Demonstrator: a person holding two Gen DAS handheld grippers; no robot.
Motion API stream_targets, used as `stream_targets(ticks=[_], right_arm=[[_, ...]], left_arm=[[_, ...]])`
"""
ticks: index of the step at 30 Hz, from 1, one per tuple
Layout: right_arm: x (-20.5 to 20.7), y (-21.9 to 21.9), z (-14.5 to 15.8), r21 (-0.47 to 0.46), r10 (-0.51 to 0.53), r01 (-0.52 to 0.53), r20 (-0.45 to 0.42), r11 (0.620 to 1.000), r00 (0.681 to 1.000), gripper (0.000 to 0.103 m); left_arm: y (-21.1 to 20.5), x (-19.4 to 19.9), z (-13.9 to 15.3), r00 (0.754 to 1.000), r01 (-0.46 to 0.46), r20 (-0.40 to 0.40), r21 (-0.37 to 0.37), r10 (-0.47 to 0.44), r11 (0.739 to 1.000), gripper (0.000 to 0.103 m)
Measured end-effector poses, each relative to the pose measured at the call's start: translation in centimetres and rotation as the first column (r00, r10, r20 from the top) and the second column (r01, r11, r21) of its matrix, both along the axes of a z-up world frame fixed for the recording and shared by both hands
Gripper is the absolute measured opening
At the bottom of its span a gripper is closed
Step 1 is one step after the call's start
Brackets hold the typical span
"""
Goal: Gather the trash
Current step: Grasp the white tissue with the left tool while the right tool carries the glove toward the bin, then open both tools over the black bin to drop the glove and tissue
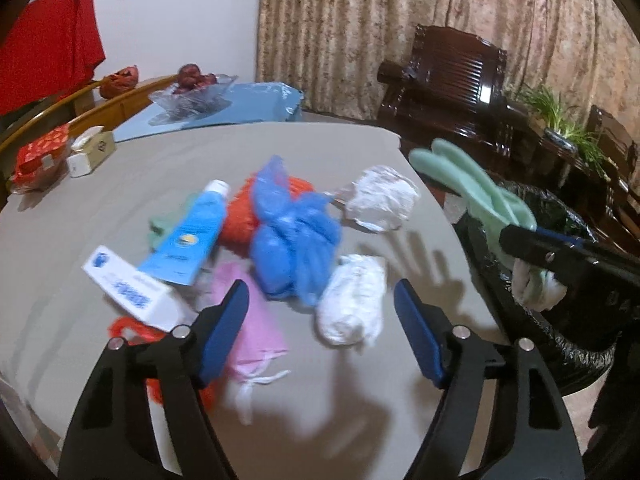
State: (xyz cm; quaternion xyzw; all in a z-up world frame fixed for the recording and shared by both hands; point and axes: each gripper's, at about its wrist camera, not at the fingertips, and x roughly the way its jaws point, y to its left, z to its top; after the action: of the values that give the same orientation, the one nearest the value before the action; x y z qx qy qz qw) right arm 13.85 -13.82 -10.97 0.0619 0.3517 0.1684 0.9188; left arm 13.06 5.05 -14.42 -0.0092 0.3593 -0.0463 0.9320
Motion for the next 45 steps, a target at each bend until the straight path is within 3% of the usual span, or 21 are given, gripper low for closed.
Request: stream_targets(ticks=[2,5,7,11,13,28,39,45], right_arm=[[-0.1,-0.4,-0.1,-0.007,-0.003,0.003,-0.001,1.000,1.000,0.023],[-0.3,-0.8,-0.3,-0.006,-0.007,0.007,-0.007,1.000,1.000,0.023],[-0.4,-1.1,-0.4,-0.004,-0.011,0.011,-0.010,1.000,1.000,0.023],[-0.5,-1.8,-0.6,0.007,-0.025,0.025,-0.014,1.000,1.000,0.023],[-0.6,-2.1,-0.5,0.013,-0.031,0.031,-0.011,0.999,0.999,0.023],[-3.1,-5.4,2.7,0.032,-0.092,0.090,0.062,0.995,0.994,0.023],[-4.3,-8.0,3.2,0.027,-0.146,0.144,0.067,0.989,0.987,0.023],[-5.0,-10.2,3.8,0.017,-0.200,0.199,0.083,0.980,0.976,0.023]], left_arm=[[-0.8,0.4,-0.6,1.000,0.001,-0.016,0.005,-0.001,1.000,0.066],[-1.8,0.9,-1.9,0.999,-0.006,-0.051,0.030,0.008,1.000,0.052],[-2.2,1.2,-2.6,0.997,-0.001,-0.078,0.044,0.005,0.999,0.027],[-2.5,1.0,-2.9,0.997,0.012,-0.078,0.074,-0.006,0.997,0.017],[-2.6,0.7,-2.6,0.997,0.025,-0.070,0.072,-0.020,0.997,0.006],[-4.4,-1.6,4.2,0.996,0.063,0.066,0.015,-0.064,0.998,0.001],[-5.9,-1.8,5.3,0.990,0.111,0.092,0.001,-0.111,0.994,0.000],[-8.4,-1.5,6.6,0.975,0.184,0.129,-0.025,-0.179,0.983,0.000]])
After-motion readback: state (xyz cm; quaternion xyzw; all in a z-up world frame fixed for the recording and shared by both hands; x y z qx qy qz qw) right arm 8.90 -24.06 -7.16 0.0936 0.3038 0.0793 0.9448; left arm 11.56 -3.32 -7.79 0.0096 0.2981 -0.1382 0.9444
